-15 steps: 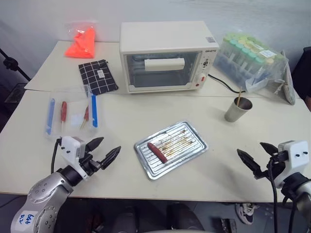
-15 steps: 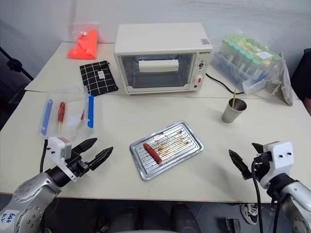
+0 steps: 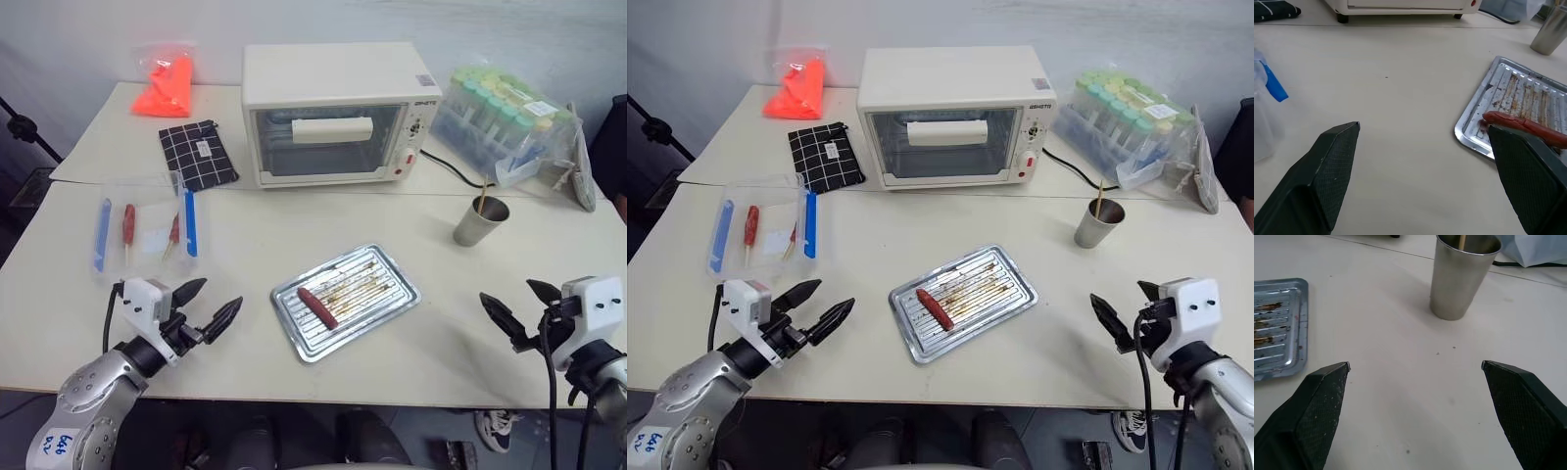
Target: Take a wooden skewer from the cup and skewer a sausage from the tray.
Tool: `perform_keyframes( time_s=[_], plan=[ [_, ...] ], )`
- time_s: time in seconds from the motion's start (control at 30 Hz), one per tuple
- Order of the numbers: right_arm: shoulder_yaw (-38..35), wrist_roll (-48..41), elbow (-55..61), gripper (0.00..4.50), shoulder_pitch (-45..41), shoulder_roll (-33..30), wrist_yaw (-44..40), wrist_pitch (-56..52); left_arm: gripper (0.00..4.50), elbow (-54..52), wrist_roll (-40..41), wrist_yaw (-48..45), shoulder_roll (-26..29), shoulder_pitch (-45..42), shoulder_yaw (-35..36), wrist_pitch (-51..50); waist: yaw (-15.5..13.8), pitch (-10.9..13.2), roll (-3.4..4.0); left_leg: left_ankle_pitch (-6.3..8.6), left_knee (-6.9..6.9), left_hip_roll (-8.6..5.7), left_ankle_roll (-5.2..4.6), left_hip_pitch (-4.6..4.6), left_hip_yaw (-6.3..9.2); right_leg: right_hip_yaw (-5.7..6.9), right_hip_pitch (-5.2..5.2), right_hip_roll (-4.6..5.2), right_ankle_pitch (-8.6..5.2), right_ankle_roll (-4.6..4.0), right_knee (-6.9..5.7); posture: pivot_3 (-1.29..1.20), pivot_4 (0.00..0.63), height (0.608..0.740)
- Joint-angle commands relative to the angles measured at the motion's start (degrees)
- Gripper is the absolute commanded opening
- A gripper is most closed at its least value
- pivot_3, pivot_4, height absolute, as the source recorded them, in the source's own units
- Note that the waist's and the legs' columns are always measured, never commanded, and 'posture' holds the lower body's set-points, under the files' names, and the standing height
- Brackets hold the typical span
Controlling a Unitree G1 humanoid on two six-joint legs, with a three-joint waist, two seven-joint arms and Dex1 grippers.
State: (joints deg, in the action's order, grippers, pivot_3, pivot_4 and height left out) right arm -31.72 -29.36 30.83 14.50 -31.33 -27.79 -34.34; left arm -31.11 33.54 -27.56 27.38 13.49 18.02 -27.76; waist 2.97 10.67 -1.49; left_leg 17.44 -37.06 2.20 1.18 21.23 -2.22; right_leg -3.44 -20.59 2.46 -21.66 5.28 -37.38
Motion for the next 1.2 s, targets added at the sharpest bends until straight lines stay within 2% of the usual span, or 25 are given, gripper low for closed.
perform_keyframes(
  time_s=[0.03, 0.17, 0.27, 0.43, 0.63, 0.73, 0.93, 1.07, 1.2],
  plan=[
    [-1.79, -1.70, 0.94, 4.50, -2.79, -1.75, 0.90, -0.75, 4.36, -0.94, 3.62, -3.10, 2.33, -2.21, 1.15, -1.33, 0.00, 0.00, 0.00, 0.00, 0.00, 0.00, 0.00, 0.00, 0.00, 0.01, 0.00, 0.00, 0.00, 0.00, -0.01, 0.00, 0.150, 0.740],
    [-1.25, -5.01, -1.11, 4.50, -12.99, -3.86, 2.67, -3.82, 4.36, -0.57, 9.09, -9.20, 6.86, -11.29, -1.94, -5.25, 0.05, 0.03, 0.02, -0.01, -0.02, 0.00, 0.01, -0.01, 0.01, 0.02, 0.00, -0.01, 0.00, 0.00, -0.04, 0.00, 0.150, 0.740],
    [1.58, -3.92, -5.65, 4.50, -20.82, -5.37, 3.73, -4.98, 4.36, 0.99, 11.39, -12.03, 8.48, -19.52, -5.33, -7.99, 0.03, 0.04, 0.05, -0.06, -0.05, -0.05, 0.02, -0.01, 0.02, 0.03, 0.00, 0.02, 0.04, 0.03, -0.06, 0.00, 0.150, 0.740],
    [8.03, 0.90, -19.31, 4.50, -36.55, -5.76, 7.18, -4.48, 4.36, 4.92, 11.93, -16.41, 7.41, -32.39, -13.16, -10.49, 0.14, 0.05, 0.07, -0.06, -0.06, -0.08, 0.03, 0.22, -0.02, 0.01, -0.21, 0.01, 0.04, 0.05, -0.01, 0.00, 0.150, 0.740],
    [14.75, 8.17, -31.67, 4.50, -45.65, -5.79, 7.61, -0.50, 4.36, 7.55, 10.40, -17.24, 5.02, -38.10, -17.12, -10.16, 0.14, 0.05, 0.08, -0.38, -0.14, 0.02, 0.45, 1.09, -0.05, 0.01, -1.15, -0.08, 0.03, 0.08, -0.38, 0.00, 0.150, 0.740],
    [16.13, 11.32, -38.69, 3.98, -49.75, -4.94, 9.67, 2.11, 4.50, 7.55, 9.60, -15.72, 3.56, -39.36, -17.61, -9.96, 0.14, 0.05, 0.08, -0.39, -0.21, 0.01, 0.44, 1.19, -0.05, 0.02, -1.23, -0.05, 0.03, 0.08, -0.40, 0.00, 0.150, 0.740],
    [15.33, 12.13, -44.17, 2.37, -53.53, -4.04, 10.14, 4.17, 4.50, 6.41, 9.66, -13.64, 3.16, -38.42, -15.87, -10.43, 0.21, 0.05, 0.08, -0.51, -0.38, -0.03, 0.40, 1.13, -0.05, 0.00, -1.21, -0.01, 0.06, 0.12, -0.42, 0.00, 0.150, 0.740],
    [14.96, 11.47, -43.76, 2.37, -53.73, -3.68, 9.78, 3.67, 4.50, 6.33, 9.51, -12.92, 3.19, -38.02, -15.17, -10.26, 0.21, 0.05, 0.09, -0.56, -0.36, -0.01, 0.44, 1.08, -0.04, 0.00, -1.21, -0.04, 0.06, 0.12, -0.50, 0.00, 0.150, 0.740],
    [14.34, 10.90, -43.82, 1.30, -53.90, -3.09, 10.13, 3.18, 4.50, 7.05, 9.12, -12.77, 2.93, -38.73, -15.12, -9.88, 0.15, 0.05, 0.09, -0.56, -0.37, -0.03, 0.44, 1.10, -0.04, -0.01, -1.20, -0.01, 0.06, 0.12, -0.49, 0.00, 0.150, 0.740]
  ],
)
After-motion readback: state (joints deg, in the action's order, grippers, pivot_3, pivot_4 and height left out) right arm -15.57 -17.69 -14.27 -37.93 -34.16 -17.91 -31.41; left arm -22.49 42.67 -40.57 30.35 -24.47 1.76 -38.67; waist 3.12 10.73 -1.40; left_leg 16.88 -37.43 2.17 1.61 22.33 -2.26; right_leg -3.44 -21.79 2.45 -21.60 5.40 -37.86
